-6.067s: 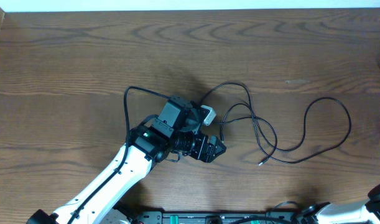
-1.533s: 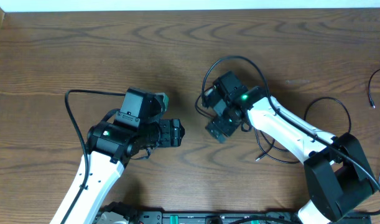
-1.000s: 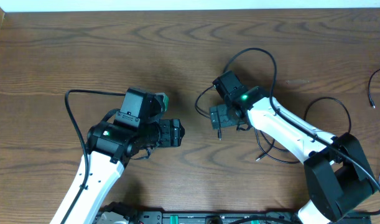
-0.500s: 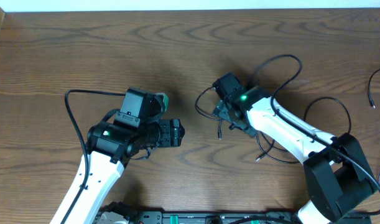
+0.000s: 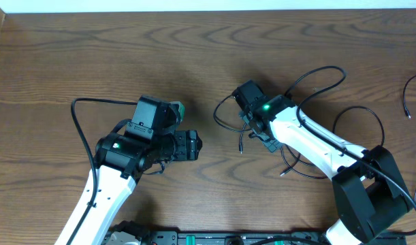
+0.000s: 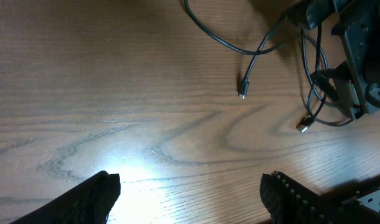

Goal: Untangle cables
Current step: 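Grasp the remaining black cable at center with the right gripper, then carry the grasped black cable to the right table edge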

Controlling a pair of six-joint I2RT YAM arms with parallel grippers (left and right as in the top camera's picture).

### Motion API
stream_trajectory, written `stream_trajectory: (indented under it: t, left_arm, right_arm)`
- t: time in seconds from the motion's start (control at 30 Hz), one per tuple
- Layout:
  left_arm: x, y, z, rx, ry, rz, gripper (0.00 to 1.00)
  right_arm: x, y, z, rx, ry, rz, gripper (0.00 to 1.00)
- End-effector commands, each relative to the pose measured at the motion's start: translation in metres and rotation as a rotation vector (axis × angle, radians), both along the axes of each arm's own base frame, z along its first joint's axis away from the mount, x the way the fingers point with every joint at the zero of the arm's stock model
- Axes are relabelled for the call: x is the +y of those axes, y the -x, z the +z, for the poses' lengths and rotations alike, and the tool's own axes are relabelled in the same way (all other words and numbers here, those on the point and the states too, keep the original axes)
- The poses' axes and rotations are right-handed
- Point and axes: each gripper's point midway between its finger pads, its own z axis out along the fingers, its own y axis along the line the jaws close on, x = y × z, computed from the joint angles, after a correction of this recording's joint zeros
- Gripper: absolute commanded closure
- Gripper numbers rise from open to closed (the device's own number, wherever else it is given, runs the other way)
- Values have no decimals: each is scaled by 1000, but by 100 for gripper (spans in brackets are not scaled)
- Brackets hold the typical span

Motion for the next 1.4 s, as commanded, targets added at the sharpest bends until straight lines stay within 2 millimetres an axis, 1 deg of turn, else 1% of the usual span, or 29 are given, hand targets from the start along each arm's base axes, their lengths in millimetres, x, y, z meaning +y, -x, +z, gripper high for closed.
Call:
stream_trajectory:
  t: [0.0, 0.17, 0.33, 0.47, 0.63, 0.7, 0.73, 0.77, 0.83, 0.9, 1.0, 1.07, 1.1, 1.13, 1.2, 1.3, 1.37]
  left_arm:
    - [1, -3, 7, -23, 1, 4, 22]
    - [1, -3, 7, -23, 1, 4, 22]
    - [2, -1, 6, -15, -2, 4, 22]
    - [2, -1, 6, -12, -3, 4, 22]
    - [2, -1, 6, -14, -4, 1, 22]
    - [2, -1, 6, -14, -4, 1, 22]
    - [2, -1, 6, -14, -4, 1, 22]
    - [2, -1, 6, -14, -4, 1, 22]
    - [2, -1, 6, -14, -4, 1, 22]
    - [2, -1, 6, -14, -4, 1, 22]
    - [2, -1, 6, -14, -4, 1, 22]
    - [2, -1, 6, -15, -4, 1, 22]
    - [2, -1, 6, -15, -4, 1, 22]
    - [2, -1, 6, -15, -4, 1, 22]
    - [2, -1, 6, -15, -4, 1, 22]
    - [2, -1, 6, -15, -4, 1, 22]
    - [2, -1, 6, -14, -4, 1, 22]
  right_arm:
    - [-14, -7, 3, -51, 91, -3, 1]
    - [-15, -7, -4, -42, 103, -3, 1]
    - [-16, -7, -26, -3, 130, 0, 1]
    - [-16, -7, -46, 41, 173, 80, 1]
    - [-14, -10, -60, 70, 215, 215, 1]
    - [-13, -12, -60, 72, 223, 250, 19]
    - [-13, -13, -60, 70, 225, 263, 33]
    - [-12, -15, -59, 66, 226, 278, 52]
    - [-12, -20, -56, 55, 230, 317, 99]
    - [-12, -26, -50, 48, 232, 353, 99]
    - [-13, -37, -29, 23, 240, 438, 99]
    - [-15, -48, -4, -16, 244, 480, 99]
    - [-15, -55, 12, -49, 247, 522, 99]
    - [-13, -64, 31, -89, 249, 573, 99]
    - [-12, -81, 77, -191, 254, 658, 99]
    - [-17, -107, 157, -387, 253, 705, 99]
    - [-27, -119, 209, -509, 241, 690, 99]
